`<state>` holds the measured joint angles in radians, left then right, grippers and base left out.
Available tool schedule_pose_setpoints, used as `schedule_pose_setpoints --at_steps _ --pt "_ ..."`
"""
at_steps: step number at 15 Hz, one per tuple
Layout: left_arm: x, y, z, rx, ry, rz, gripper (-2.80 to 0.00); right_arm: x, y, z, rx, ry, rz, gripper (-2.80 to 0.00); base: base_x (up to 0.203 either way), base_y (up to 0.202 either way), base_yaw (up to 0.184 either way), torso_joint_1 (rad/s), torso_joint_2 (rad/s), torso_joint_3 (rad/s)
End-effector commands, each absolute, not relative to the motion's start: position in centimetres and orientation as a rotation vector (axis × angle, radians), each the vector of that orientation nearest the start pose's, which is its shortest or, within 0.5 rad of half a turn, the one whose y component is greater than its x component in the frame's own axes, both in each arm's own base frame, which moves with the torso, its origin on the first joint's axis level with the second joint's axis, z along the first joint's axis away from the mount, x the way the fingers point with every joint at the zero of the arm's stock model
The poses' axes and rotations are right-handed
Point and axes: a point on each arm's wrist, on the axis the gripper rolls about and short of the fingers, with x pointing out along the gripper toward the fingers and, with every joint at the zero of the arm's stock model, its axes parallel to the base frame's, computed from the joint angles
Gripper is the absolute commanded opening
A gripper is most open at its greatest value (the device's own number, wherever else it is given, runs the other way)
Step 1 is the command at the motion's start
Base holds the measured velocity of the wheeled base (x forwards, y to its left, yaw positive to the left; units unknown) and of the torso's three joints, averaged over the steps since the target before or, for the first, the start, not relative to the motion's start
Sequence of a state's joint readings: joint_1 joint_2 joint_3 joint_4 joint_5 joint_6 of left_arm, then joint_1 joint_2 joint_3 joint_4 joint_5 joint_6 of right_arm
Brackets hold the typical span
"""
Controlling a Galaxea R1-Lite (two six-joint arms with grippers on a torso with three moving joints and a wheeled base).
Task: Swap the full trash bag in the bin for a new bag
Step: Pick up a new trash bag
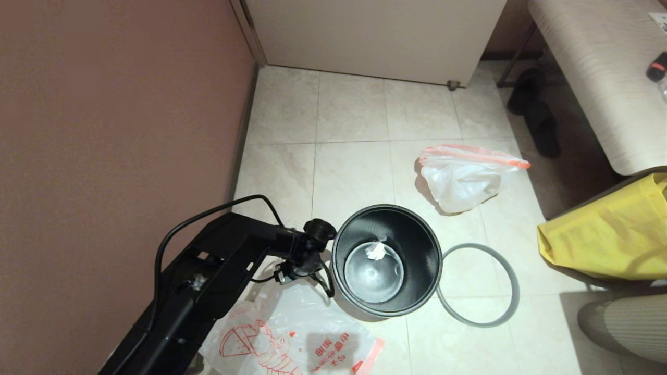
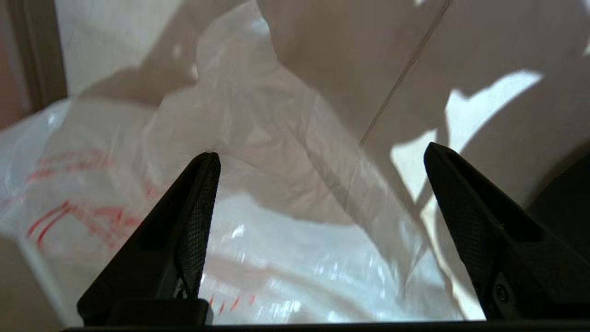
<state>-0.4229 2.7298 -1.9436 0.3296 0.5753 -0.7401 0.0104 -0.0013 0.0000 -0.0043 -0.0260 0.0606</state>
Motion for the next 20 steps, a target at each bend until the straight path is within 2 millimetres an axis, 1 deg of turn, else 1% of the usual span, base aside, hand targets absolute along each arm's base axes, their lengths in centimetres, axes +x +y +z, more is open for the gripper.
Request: schedule_pose_setpoints --at_steps 1,2,3,5,11,13,16,18,20 --pt "46.3 -18.4 -6.3 -0.132 0.844 0.484 0.00 -2.3 -0.1 7.6 0.061 -0.005 -0.015 -2.80 0.000 0.000 0.000 0.000 0.00 0.000" --pt "46.6 -18.0 -6.9 -0.127 0.845 0.492 0.00 -2.3 -0.1 7.6 0.061 -0.005 -0.015 -2.80 0.000 0.000 0.000 0.000 0.00 0.000" --pt "46.6 -17.7 -6.9 -0.125 0.847 0.498 0.00 -2.3 -0.1 7.6 0.061 -0.005 -0.015 -2.80 0.000 0.000 0.000 0.000 0.00 0.000" --pt "46.5 -17.6 -6.6 -0.115 0.843 0.513 0.00 -2.3 -0.1 7.6 0.061 -0.005 -0.015 -2.80 0.000 0.000 0.000 0.000 0.00 0.000" --pt "45.0 -17.6 -5.2 -0.049 0.900 0.584 0.00 -2.3 -0.1 7.6 0.061 -0.005 -0.015 -2.80 0.000 0.000 0.000 0.000 0.00 0.000" --pt "44.9 -17.3 -5.3 -0.010 0.896 0.618 0.00 -2.3 -0.1 7.6 0.061 -0.005 -0.015 -2.80 0.000 0.000 0.000 0.000 0.00 0.000" --pt "45.2 -16.4 -5.4 -0.010 0.897 0.639 0.00 -2.3 -0.1 7.6 0.061 -0.005 -0.015 -2.80 0.000 0.000 0.000 0.000 0.00 0.000" --pt "45.4 -15.9 -6.3 -0.003 0.909 0.650 0.00 -2.3 -0.1 7.6 0.061 -0.005 -0.015 -2.80 0.000 0.000 0.000 0.000 0.00 0.000" --pt "45.9 -15.3 -7.9 0.016 0.896 0.653 0.00 -2.3 -0.1 7.6 0.061 -0.005 -0.015 -2.80 0.000 0.000 0.000 0.000 0.00 0.000"
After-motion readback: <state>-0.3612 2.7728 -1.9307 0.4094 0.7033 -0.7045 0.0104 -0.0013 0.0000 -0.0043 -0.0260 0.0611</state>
